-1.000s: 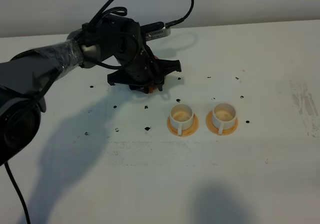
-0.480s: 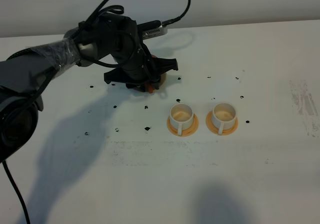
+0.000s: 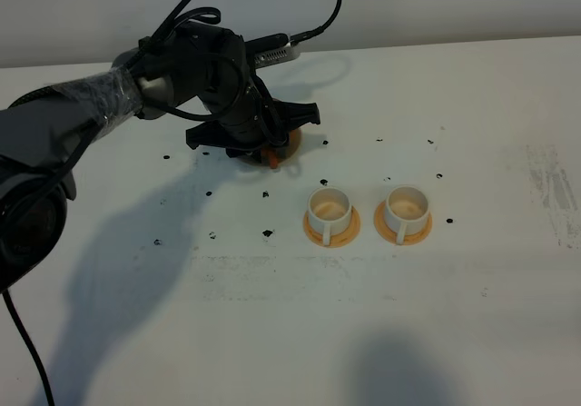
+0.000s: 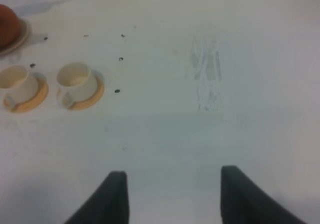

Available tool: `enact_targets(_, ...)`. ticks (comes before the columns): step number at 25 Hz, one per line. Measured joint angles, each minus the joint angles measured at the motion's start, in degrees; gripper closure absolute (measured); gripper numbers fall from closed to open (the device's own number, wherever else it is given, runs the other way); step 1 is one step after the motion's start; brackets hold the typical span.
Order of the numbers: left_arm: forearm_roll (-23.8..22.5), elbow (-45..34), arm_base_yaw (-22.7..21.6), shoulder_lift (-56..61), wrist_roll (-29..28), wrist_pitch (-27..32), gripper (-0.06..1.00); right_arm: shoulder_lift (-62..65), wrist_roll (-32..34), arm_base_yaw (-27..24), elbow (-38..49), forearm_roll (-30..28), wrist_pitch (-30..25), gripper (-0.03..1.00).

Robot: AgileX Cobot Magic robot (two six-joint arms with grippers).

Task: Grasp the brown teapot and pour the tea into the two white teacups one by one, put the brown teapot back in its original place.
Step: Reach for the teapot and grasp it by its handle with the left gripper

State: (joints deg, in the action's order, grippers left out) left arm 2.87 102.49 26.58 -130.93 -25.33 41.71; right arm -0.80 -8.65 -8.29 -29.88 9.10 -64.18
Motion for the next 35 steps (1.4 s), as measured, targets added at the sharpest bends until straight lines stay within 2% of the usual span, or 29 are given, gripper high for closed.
enact_targets(17, 0.4, 0.0, 0.0, 0.1, -0.1, -0.3, 0.63, 0.0, 0.0, 0.0, 0.0, 0.0, 0.0, 0.54)
enact_targets(21, 0.5, 0.0, 0.0, 0.1, -0.1, -0.3, 0.72, 0.0, 0.0, 0.0, 0.0, 0.0, 0.0, 0.54)
enact_targets(24, 0.8, 0.0, 0.0, 0.2, -0.1, -0.7, 0.86, 0.0, 0.0, 0.0, 0.0, 0.0, 0.0, 0.54)
enact_targets(28, 0.8, 0.0, 0.0, 0.2, 0.3, -0.7, 0.86, 0.0, 0.0, 0.0, 0.0, 0.0, 0.0, 0.54)
enact_targets(32, 0.3, 0.0, 0.0, 0.2, 3.9, -0.6, 0.86, 0.0, 0.0, 0.0, 0.0, 0.0, 0.0, 0.54)
enact_targets(35, -1.8, 0.0, 0.0, 0.2, 8.5, -0.1, 0.86, 0.0, 0.0, 0.0, 0.0, 0.0, 0.0, 0.54)
